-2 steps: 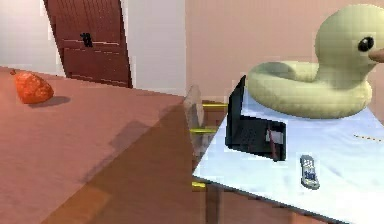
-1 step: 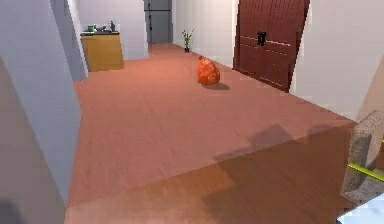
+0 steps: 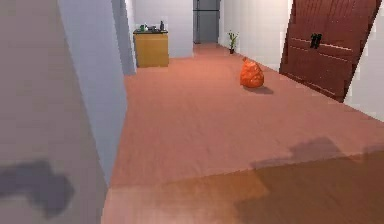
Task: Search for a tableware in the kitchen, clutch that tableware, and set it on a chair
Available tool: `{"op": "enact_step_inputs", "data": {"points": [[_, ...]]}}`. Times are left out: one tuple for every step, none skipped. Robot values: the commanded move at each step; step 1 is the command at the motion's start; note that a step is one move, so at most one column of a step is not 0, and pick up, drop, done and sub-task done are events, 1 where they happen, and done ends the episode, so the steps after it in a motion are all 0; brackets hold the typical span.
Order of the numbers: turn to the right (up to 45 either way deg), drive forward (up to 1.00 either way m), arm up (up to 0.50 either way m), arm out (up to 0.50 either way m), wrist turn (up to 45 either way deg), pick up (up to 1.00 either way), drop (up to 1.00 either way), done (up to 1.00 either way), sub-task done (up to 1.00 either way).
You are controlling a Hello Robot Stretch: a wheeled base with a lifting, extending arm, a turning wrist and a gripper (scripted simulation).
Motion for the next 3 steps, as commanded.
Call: {"op": "enact_step_inputs", "data": {"points": [[0.0, 1.0, 0.0, 0.0, 0.0, 0.0, 0.0, 0.0, 0.0], [0.0, 1.0, 0.0, 0.0, 0.0, 0.0, 0.0, 0.0, 0.0], [0.0, 1.0, 0.0, 0.0, 0.0, 0.0, 0.0, 0.0, 0.0]]}}
